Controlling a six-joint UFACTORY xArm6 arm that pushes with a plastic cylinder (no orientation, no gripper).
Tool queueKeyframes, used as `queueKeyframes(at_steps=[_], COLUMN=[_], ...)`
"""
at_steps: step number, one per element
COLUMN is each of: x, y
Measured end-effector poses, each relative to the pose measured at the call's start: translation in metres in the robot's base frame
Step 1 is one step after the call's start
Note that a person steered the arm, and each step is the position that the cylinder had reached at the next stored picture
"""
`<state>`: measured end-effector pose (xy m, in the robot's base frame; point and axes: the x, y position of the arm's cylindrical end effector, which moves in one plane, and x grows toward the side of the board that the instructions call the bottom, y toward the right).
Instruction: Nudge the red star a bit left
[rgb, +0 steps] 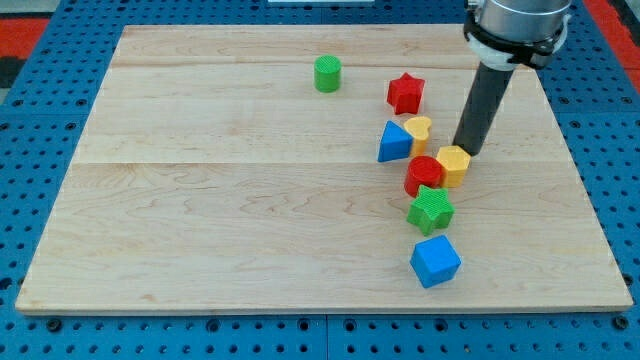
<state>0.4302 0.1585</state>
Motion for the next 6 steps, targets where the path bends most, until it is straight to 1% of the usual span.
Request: queueKeyframes(at_steps=[1,2,3,4,6], x=[0.025,0.052,0.048,0.014,-0.038], y=[-0.011,0.003,0.011,0.030,0.021])
